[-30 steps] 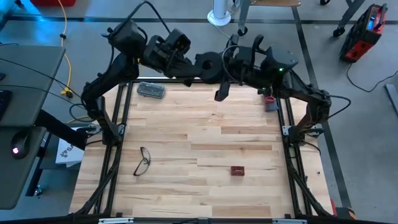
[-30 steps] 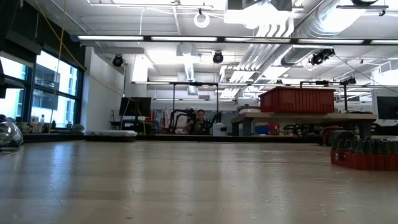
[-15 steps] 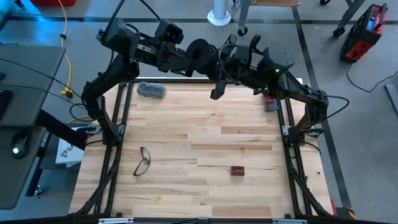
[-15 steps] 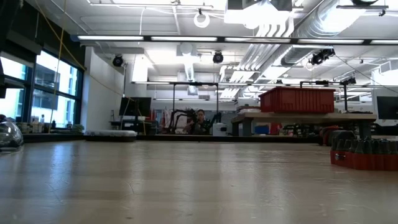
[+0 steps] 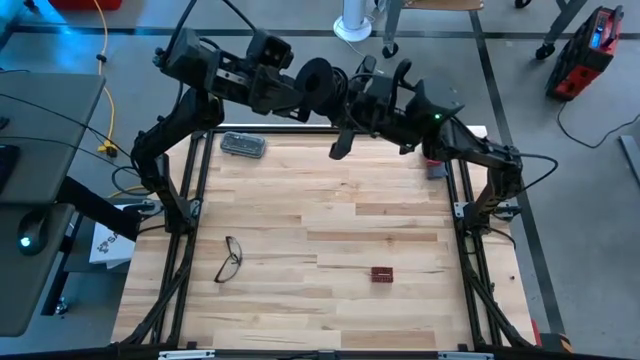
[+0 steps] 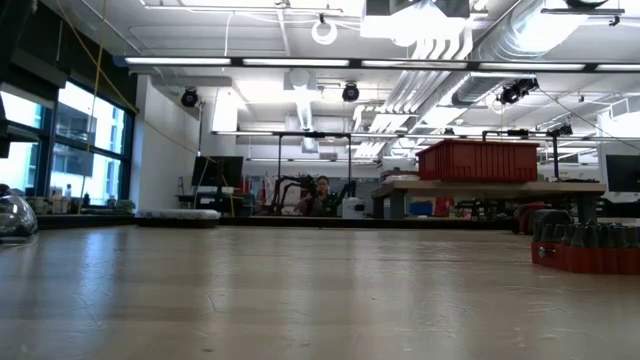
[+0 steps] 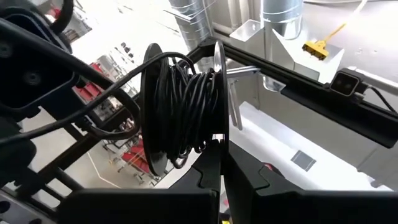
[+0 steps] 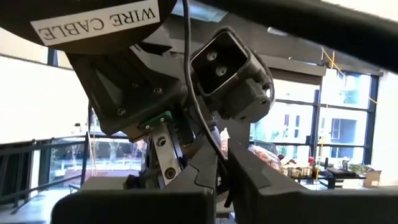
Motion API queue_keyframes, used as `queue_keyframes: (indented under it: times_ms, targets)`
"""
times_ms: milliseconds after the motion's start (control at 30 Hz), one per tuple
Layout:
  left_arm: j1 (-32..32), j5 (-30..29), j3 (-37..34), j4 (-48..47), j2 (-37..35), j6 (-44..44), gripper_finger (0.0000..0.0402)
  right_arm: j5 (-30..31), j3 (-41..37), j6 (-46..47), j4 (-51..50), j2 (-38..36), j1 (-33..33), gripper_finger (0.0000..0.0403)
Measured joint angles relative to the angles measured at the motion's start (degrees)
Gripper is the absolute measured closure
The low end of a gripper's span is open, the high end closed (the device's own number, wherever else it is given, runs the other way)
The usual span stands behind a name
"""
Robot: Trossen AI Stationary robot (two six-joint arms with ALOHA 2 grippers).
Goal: Coil cords
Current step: Coil the black wire into the spool
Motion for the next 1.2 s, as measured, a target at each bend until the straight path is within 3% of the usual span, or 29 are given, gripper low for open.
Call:
queue_keyframes:
  times_ms: [300,800,1200]
  targets:
    - [1.4,-1.0,0.1,3.6,0.9,2.1,0.0399,3.2,0.1,1.2,4.4,-0.1,2.4,0.04]
    - [3.2,-0.8,0.0,7.2,1.4,-2.0,0.0399,1.5,0.2,6.2,4.8,1.7,2.4,0.0402]
    - [3.5,-0.8,0.0,2.3,0.4,-1.1,0.0399,6.5,6.0,-2.9,-1.9,1.5,4.8,0.0402]
